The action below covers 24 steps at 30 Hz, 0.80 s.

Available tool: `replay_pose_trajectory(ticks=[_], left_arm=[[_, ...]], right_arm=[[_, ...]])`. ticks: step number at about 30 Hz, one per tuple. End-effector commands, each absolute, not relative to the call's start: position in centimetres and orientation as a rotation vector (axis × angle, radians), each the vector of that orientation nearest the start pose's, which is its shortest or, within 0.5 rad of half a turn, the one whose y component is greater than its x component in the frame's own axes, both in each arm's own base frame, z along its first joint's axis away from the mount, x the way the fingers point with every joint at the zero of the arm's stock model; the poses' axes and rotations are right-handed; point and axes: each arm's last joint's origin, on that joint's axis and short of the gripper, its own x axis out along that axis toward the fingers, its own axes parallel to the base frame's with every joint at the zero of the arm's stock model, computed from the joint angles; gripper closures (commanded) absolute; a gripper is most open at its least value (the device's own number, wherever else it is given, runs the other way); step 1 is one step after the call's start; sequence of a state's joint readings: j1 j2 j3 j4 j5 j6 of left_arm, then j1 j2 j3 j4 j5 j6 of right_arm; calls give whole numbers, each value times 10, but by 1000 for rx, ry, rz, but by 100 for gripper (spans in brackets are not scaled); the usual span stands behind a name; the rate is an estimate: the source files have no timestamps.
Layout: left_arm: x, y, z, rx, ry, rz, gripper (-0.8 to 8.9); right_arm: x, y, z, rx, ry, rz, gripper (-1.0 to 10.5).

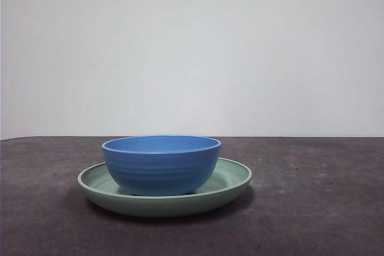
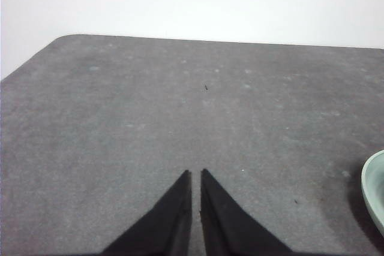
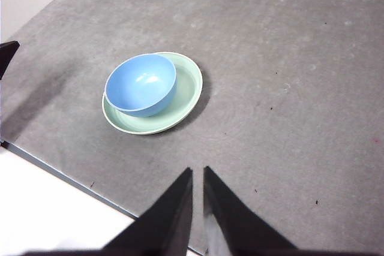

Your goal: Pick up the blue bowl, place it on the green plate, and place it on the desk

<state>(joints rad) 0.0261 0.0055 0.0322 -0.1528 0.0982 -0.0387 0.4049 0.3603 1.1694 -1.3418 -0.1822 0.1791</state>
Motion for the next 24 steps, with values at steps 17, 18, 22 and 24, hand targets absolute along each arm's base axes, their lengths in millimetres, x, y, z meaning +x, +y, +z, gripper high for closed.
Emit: replay_pose_trajectory(ticks=[17, 18, 22, 24], left_arm=[[96, 0, 154, -35, 132, -65, 789], [96, 0, 154, -35, 132, -65, 789], [96, 0, 154, -35, 132, -65, 789], [96, 0, 154, -35, 132, -65, 789]], right_arm=[[-23, -4, 362, 94, 647, 503, 922], [-23, -3, 361, 103, 651, 491, 922], [-11, 3, 346, 136, 703, 404, 922], [3, 5, 335, 112, 647, 299, 922]])
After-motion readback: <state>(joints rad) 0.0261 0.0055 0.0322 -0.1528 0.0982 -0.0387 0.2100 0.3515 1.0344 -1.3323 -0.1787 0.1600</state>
